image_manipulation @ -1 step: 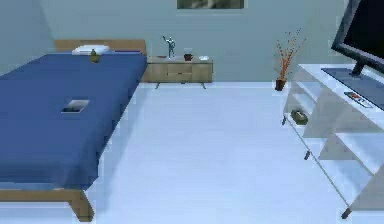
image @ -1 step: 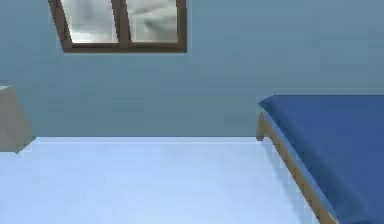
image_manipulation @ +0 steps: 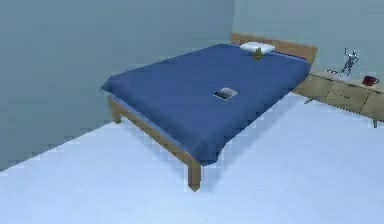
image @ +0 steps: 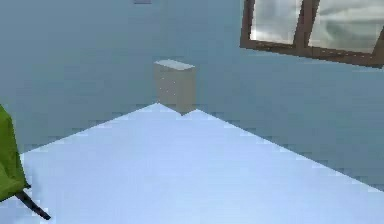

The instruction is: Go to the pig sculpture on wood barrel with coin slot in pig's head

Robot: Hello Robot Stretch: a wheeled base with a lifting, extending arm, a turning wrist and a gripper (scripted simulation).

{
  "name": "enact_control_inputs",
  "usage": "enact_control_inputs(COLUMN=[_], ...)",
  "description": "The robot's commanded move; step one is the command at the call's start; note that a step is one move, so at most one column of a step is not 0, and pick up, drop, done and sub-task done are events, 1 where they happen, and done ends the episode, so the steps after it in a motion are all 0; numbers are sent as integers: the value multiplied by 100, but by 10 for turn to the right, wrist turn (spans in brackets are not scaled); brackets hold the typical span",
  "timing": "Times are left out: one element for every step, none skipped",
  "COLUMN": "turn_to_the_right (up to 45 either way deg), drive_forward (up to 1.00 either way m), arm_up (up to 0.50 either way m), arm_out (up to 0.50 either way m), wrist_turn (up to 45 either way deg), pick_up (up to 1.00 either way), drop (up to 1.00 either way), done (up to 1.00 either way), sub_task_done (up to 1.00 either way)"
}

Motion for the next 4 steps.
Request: enact_control_inputs(turn_to_the_right=[-450,-450,-450,0], drive_forward=[0,0,0,100], arm_up=[0,0,0,0], arm_out=[0,0,0,0], wrist_turn=[0,0,0,0], pick_up=[0,0,0,0], drop=[0,0,0,0], done=[0,0,0,0], sub_task_done=[0,0,0,0])
